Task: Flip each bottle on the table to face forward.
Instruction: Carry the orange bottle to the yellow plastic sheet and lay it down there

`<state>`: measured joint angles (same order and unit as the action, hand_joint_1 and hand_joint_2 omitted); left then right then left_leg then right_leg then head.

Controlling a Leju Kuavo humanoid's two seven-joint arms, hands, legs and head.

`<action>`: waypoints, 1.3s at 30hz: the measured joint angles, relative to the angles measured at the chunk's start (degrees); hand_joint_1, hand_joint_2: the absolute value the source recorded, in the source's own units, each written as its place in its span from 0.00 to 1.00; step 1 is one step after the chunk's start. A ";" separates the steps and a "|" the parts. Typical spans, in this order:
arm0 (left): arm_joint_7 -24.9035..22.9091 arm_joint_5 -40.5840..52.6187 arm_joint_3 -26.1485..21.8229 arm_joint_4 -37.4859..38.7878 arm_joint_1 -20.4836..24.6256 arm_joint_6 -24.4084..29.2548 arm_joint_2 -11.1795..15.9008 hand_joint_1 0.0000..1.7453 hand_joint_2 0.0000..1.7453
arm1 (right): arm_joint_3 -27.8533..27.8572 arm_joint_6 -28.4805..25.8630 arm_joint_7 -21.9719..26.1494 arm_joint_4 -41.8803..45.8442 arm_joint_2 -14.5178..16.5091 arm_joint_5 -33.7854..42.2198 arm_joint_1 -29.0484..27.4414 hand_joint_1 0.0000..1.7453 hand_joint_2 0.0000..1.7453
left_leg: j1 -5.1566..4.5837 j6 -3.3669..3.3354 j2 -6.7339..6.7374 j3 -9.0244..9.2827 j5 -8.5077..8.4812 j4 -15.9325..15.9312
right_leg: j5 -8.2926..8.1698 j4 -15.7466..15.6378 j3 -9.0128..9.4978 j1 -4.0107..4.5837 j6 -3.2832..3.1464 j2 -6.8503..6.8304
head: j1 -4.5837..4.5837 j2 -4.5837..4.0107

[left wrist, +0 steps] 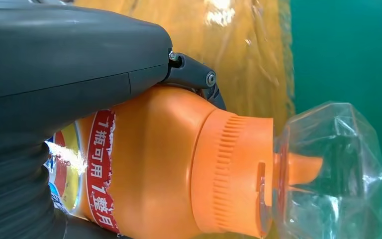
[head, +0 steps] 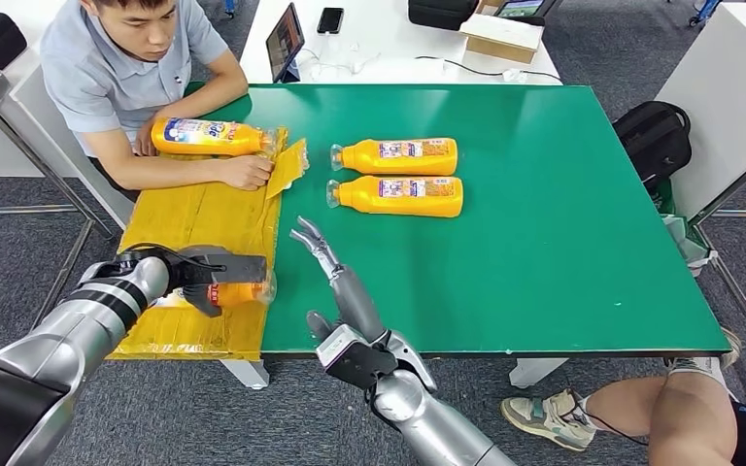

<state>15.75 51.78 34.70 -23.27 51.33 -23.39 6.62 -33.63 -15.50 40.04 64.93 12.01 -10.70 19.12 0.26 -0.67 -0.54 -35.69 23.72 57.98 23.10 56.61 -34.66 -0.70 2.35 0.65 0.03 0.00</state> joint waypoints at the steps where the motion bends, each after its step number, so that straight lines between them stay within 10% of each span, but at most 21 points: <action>1: 0.19 -0.04 0.56 0.43 0.18 -0.28 -0.18 0.76 1.00 | -0.19 -0.01 0.00 -0.20 0.03 0.23 0.05 0.00 0.00 | 0.00 0.00 0.00 0.00 0.00 0.00 | 0.00 0.00 0.00 0.00 0.00 0.00 | -0.01 0.00; 4: 0.64 -0.72 1.56 1.45 0.50 -1.17 -0.53 0.15 1.00 | -0.60 -0.03 0.00 -0.70 0.08 0.66 0.11 0.00 0.00 | 0.00 0.00 0.00 0.01 0.00 0.00 | 0.00 0.01 0.02 0.01 0.00 0.00 | -0.01 0.00; 6: 0.75 -1.47 1.87 1.96 0.60 -1.20 -0.71 0.01 1.00 | -0.79 -0.10 0.00 -1.04 0.08 0.88 0.18 0.00 0.00 | 0.00 0.00 0.00 0.01 0.00 0.00 | 0.00 0.01 0.03 0.01 0.00 0.00 | -0.01 0.00; 19: 0.88 -8.95 0.96 2.93 -0.64 1.70 -1.55 0.00 1.00 | -1.58 -0.87 0.00 -2.46 0.08 1.51 0.27 0.00 0.00 | 0.00 0.00 -0.05 0.11 -0.01 0.00 | 0.00 0.01 0.14 0.00 0.00 -0.01 | -0.01 0.00; 39: 9.83 -27.32 -16.75 -12.86 -11.94 19.18 -4.29 0.00 1.00 | -1.67 -2.39 0.00 -2.97 -1.04 0.44 0.31 0.00 0.00 | 0.01 0.00 -0.03 0.07 -0.01 0.00 | 0.00 0.00 0.09 0.03 0.00 -0.01 | -0.01 0.00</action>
<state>25.58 24.47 17.94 -36.13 39.39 -4.21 2.33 -35.30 -17.90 40.04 61.96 10.97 -10.27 19.43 0.27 -0.67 -0.57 -35.62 23.71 57.98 23.11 56.61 -34.57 -0.67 2.35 0.64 0.03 0.00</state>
